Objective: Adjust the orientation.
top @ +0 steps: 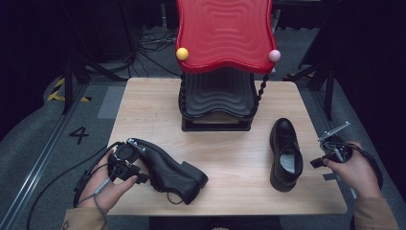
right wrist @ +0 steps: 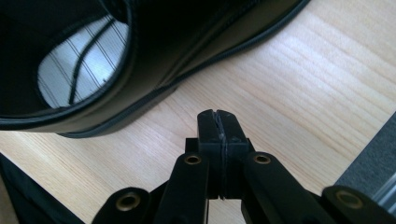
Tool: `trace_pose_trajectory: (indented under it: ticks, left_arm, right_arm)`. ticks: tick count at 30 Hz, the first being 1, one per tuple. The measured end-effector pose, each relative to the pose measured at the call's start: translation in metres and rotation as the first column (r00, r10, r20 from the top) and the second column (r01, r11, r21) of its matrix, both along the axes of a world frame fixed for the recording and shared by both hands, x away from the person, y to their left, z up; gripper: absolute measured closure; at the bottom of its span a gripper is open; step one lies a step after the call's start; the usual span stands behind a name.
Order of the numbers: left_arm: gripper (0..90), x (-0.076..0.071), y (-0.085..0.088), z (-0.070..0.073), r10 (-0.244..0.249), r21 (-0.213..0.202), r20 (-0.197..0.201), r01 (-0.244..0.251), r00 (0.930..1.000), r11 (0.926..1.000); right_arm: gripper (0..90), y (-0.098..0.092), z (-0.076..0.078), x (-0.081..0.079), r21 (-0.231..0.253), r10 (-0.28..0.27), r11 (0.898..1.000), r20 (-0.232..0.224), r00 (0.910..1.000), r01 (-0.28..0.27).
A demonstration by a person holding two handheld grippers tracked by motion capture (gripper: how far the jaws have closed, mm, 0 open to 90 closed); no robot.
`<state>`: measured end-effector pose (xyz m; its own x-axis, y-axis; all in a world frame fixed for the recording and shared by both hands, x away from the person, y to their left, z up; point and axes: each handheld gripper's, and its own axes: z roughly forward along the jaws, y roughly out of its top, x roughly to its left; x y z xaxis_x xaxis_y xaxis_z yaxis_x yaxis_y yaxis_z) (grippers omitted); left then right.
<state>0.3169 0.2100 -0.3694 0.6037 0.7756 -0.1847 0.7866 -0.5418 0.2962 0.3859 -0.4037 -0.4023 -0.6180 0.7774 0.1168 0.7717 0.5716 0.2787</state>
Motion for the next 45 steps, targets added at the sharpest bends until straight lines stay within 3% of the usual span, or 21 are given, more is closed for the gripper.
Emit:
trace_pose_trajectory:
  ticks: [6, 7, 13, 20, 29, 31, 36, 45]
  left_arm:
    - [58.1, 0.000, -0.006, 0.007, -0.008, -0.048, 0.023, 0.009, 0.9997, 0.9988]
    - [59.6, 0.000, -0.012, 0.011, -0.041, -0.062, 0.027, 0.043, 0.9988, 0.9971]
    - [68.8, 0.002, -0.033, 0.018, -0.105, -0.070, 0.030, 0.107, 0.9941, 0.9918]
    - [89.0, 0.009, -0.070, 0.019, -0.210, -0.078, 0.000, 0.209, 0.9778, 0.9748]
    - [89.9, 0.015, -0.105, 0.023, -0.264, -0.054, 0.011, 0.264, 0.9644, 0.9629]
    - [89.9, 0.017, -0.114, 0.021, -0.290, -0.051, 0.008, 0.290, 0.9570, 0.9557]
    - [89.9, 0.021, -0.132, 0.016, -0.322, -0.043, 0.003, 0.322, 0.9466, 0.9457]
    - [90.0, 0.029, -0.143, 0.003, -0.301, 0.023, -0.011, 0.301, 0.9536, 0.9534]
  right_arm:
    - [90.0, -0.001, 0.004, -0.002, 0.029, 0.008, 1.000, 0.027, 0.9996, -0.009]
    - [90.0, -0.002, 0.003, -0.003, 0.025, 0.002, 1.000, 0.029, 0.9996, -0.003]
    - [90.0, -0.005, 0.000, -0.006, 0.023, -0.005, 1.000, 0.026, 0.9996, 0.004]
    - [90.0, -0.009, -0.002, -0.012, 0.016, -0.019, 1.000, 0.024, 0.9995, 0.019]
    - [90.0, -0.013, -0.006, -0.018, 0.008, -0.028, 1.000, 0.024, 0.9993, 0.028]
    - [89.9, -0.013, -0.007, -0.020, 0.002, -0.029, 1.000, 0.023, 0.9993, 0.029]
    - [89.3, -0.014, -0.009, -0.023, -0.002, -0.031, 1.000, 0.018, 0.9994, 0.031]
    - [88.7, -0.017, -0.011, -0.026, -0.001, -0.037, 0.999, 0.020, 0.9991, 0.037]
